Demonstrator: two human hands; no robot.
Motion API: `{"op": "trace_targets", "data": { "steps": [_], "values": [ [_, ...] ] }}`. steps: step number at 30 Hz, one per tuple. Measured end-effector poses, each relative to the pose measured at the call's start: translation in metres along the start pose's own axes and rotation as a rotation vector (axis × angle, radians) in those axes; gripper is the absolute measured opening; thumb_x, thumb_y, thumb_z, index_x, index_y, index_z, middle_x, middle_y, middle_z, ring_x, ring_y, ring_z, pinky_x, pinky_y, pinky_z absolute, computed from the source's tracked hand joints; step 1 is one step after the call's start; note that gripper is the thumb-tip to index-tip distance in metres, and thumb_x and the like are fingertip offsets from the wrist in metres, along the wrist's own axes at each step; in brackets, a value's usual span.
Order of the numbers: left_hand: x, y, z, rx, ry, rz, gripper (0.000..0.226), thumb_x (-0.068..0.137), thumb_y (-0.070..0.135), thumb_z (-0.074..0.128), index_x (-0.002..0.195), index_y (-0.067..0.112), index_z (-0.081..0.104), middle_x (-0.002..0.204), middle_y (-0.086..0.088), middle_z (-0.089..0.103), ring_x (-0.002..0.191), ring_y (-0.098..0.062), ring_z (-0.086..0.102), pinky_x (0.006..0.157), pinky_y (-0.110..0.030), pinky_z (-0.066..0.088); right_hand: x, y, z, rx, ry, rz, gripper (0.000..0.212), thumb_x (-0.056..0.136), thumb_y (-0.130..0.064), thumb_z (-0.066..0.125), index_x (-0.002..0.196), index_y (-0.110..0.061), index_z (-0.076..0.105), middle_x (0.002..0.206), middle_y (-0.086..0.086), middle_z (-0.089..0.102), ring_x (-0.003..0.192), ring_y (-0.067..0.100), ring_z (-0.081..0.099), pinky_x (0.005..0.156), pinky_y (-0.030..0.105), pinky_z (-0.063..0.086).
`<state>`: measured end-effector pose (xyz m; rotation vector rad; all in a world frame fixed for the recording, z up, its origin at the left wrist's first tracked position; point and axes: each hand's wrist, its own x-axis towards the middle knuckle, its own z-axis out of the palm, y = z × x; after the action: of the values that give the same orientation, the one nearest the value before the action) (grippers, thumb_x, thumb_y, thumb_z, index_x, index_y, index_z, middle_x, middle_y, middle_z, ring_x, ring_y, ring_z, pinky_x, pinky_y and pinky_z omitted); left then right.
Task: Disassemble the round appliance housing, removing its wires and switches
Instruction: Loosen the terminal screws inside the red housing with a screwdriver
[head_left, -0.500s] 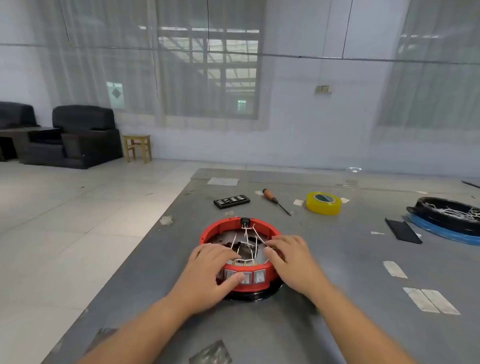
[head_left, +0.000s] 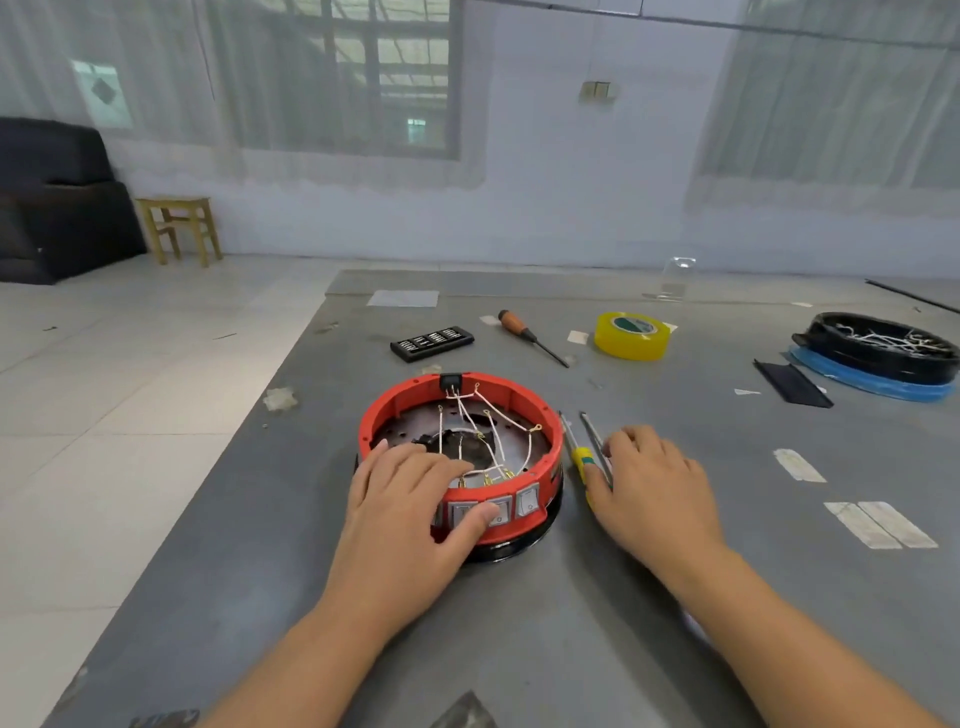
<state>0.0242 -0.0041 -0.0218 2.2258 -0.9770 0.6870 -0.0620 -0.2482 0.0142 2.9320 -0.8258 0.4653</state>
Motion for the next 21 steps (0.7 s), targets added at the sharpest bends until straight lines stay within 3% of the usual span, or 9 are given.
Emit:
{"op": "trace_targets", "data": {
  "steps": [6, 9, 14, 16, 17, 19, 21],
  "values": [
    [-0.002, 0.002, -0.006, -0.032, -0.025, -0.068, 0.053, 0.093, 0.070, 0.048, 0.125, 0.033, 0.071, 0.127, 0.016, 0.064, 0.142, -0.015, 0.041, 0.129, -0.039, 0.011, 0.002, -0.005, 0.003, 0.077, -0.173, 0.005, 0.063, 0.093, -0.075, 0.035, 0.104, -0.020, 0.065, 0.127, 0.001, 0.053, 0.108, 0.026, 0.059, 0.086, 0.040, 0.054],
    [-0.001, 0.003, -0.007, -0.020, -0.031, -0.080, 0.054, 0.093, 0.069, 0.048, 0.125, 0.033, 0.071, 0.130, 0.015, 0.064, 0.144, -0.015, 0.040, 0.130, -0.042, 0.012, 0.005, -0.008, 0.005, 0.084, -0.205, 0.001, 0.065, 0.093, -0.071, 0.039, 0.107, -0.015, 0.068, 0.130, 0.005, 0.051, 0.113, 0.029, 0.056, 0.091, 0.041, 0.052],
    [-0.005, 0.007, -0.007, 0.007, -0.030, -0.112, 0.057, 0.094, 0.069, 0.044, 0.129, 0.032, 0.069, 0.141, 0.009, 0.059, 0.152, -0.018, 0.032, 0.131, -0.043, 0.007, 0.015, -0.004, 0.007, 0.255, -0.278, 0.056, 0.056, 0.096, -0.057, 0.040, 0.096, -0.011, 0.071, 0.132, 0.006, 0.046, 0.121, 0.031, 0.046, 0.099, 0.043, 0.046],
    [-0.007, 0.009, -0.007, 0.009, -0.036, -0.127, 0.058, 0.094, 0.070, 0.042, 0.133, 0.034, 0.066, 0.148, 0.009, 0.054, 0.156, -0.017, 0.025, 0.131, -0.040, 0.002, 0.020, 0.001, 0.007, 0.361, -0.316, 0.098, 0.056, 0.096, -0.057, 0.040, 0.088, -0.013, 0.073, 0.125, 0.010, 0.052, 0.121, 0.032, 0.048, 0.101, 0.043, 0.045],
    [-0.008, 0.009, -0.007, 0.013, -0.041, -0.129, 0.059, 0.095, 0.071, 0.041, 0.134, 0.035, 0.065, 0.151, 0.010, 0.052, 0.157, -0.015, 0.023, 0.131, -0.039, 0.000, 0.023, 0.003, 0.005, 0.442, -0.328, 0.129, 0.054, 0.095, -0.057, 0.042, 0.076, -0.016, 0.072, 0.115, 0.012, 0.058, 0.115, 0.033, 0.053, 0.096, 0.042, 0.048],
    [-0.008, 0.009, -0.008, 0.022, -0.047, -0.126, 0.059, 0.095, 0.072, 0.041, 0.136, 0.036, 0.063, 0.153, 0.010, 0.051, 0.157, -0.014, 0.023, 0.131, -0.038, -0.001, 0.027, 0.007, 0.000, 0.619, -0.325, 0.189, 0.054, 0.093, -0.051, 0.049, 0.054, -0.015, 0.060, 0.083, 0.010, 0.063, 0.086, 0.030, 0.060, 0.072, 0.034, 0.048],
    [-0.008, 0.009, -0.009, 0.026, -0.048, -0.129, 0.060, 0.095, 0.073, 0.040, 0.136, 0.036, 0.063, 0.154, 0.010, 0.051, 0.157, -0.013, 0.024, 0.131, -0.037, -0.001, 0.033, 0.015, -0.005, 0.687, -0.283, 0.211, 0.044, 0.091, -0.044, 0.052, 0.057, -0.016, 0.052, 0.066, 0.005, 0.055, 0.066, 0.023, 0.052, 0.057, 0.030, 0.038]
  ]
}}
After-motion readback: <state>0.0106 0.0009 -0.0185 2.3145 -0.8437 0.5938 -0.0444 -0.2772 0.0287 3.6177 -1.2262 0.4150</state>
